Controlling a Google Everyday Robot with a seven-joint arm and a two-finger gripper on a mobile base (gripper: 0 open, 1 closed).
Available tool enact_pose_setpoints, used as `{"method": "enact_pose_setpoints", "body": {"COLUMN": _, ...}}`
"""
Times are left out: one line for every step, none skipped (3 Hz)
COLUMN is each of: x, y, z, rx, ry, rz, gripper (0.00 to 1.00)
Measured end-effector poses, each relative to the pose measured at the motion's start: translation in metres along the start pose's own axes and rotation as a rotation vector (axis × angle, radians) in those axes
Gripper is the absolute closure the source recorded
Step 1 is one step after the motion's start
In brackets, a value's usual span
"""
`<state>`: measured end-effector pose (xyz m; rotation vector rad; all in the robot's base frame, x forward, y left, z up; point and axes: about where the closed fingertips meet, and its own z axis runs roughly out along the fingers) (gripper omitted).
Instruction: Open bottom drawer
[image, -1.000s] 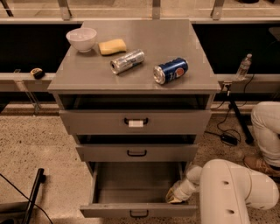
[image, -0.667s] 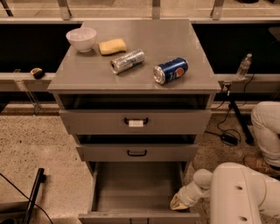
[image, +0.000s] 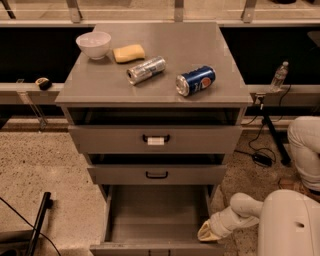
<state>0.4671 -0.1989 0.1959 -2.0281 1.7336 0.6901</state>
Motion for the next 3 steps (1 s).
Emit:
{"method": "enact_pose_setpoints", "body": {"x": -0.0212, "y": -0.0021, "z": -0.0305, "rx": 0.071, "ry": -0.076, "rz": -0.053, "gripper": 1.0}}
{"method": "enact_pose_setpoints", "body": {"x": -0.0216, "y": -0.0006, "z": -0.0334, "rx": 0.082, "ry": -0.084, "rz": -0.062, "gripper": 0.82}}
{"method": "enact_pose_setpoints", "body": {"x": -0.0216, "y": -0.0006, "z": -0.0333, "rx": 0.082, "ry": -0.084, "rz": -0.062, "gripper": 0.59}}
